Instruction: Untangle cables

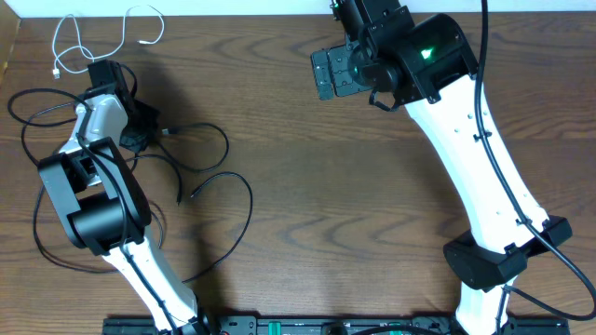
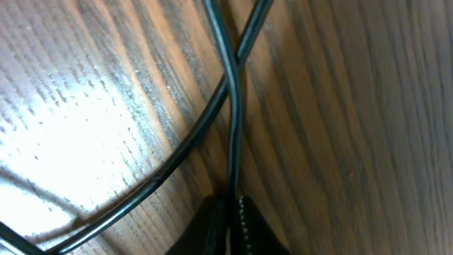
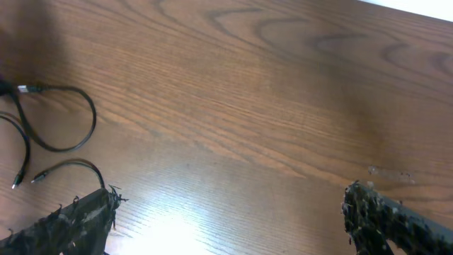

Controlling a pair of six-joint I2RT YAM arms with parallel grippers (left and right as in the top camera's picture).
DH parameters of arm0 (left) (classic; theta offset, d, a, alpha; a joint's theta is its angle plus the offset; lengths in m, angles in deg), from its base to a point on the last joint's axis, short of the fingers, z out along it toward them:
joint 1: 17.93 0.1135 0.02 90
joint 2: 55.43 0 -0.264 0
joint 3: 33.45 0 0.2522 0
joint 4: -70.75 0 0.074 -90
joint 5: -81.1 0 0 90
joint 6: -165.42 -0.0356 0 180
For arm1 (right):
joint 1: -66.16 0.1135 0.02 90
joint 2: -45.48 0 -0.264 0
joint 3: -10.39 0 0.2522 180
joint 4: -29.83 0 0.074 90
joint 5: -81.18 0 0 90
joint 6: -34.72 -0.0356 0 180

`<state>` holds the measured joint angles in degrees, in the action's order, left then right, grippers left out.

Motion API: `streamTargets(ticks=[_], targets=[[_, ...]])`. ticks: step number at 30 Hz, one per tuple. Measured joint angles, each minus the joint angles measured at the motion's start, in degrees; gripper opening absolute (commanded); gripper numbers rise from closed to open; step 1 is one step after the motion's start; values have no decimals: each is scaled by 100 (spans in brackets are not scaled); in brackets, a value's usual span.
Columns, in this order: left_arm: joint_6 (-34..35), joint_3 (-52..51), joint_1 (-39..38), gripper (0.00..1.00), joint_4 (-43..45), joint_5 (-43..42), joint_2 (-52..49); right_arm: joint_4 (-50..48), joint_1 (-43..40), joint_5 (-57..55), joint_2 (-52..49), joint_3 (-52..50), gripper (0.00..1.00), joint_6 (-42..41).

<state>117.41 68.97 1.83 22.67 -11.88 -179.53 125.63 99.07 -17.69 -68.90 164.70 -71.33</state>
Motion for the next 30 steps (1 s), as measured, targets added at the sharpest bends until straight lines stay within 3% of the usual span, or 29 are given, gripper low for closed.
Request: streamTargets(ticks=[12,22,27,30], targets=[[-39,-13,0,8,-122,-168,133,39,0,0,0,0,99,0],[-164,-28,-2,8,-433,-249,1801,61,0,-87,0,0,99,0],[-210,-24,-7,64,-262,55,1930,68,0,-109,0,0,99,0],[-205,-24,-4,66,-42,579,1757,105,0,-111,0,0,99,0]])
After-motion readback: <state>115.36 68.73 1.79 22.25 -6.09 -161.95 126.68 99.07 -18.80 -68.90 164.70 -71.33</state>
